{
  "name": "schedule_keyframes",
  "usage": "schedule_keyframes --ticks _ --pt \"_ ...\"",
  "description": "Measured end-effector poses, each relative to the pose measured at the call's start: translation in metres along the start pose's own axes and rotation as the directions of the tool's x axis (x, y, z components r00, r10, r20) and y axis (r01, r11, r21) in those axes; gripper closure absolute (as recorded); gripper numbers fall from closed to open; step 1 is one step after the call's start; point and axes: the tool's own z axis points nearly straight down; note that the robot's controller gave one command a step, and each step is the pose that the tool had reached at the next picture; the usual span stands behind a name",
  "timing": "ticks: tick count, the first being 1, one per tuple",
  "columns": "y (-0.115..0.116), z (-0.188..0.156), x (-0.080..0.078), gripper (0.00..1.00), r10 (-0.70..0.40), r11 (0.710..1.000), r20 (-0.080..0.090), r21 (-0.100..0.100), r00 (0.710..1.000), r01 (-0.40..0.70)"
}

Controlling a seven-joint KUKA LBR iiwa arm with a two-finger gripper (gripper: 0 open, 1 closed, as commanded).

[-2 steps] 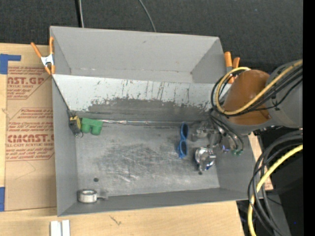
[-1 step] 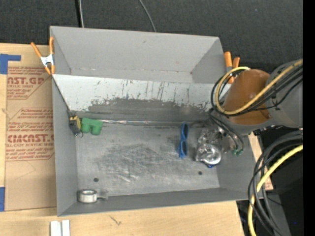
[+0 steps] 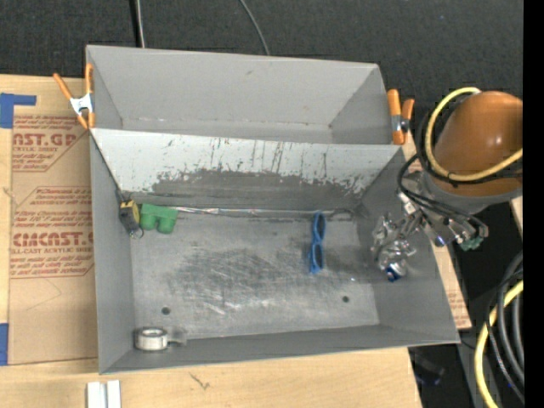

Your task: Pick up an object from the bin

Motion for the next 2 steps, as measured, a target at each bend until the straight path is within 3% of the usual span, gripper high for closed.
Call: schedule_keyframes --ticks 1,2 --pt "0.0059 -0.0522 -0.0051 1.0 -0.039 0.999 0.003 0.002 0.999 0.039" --pt "0.0065 -0.049 -0.0042 0.0 -0.039 0.999 -0.001 -0.002 0.999 0.039"
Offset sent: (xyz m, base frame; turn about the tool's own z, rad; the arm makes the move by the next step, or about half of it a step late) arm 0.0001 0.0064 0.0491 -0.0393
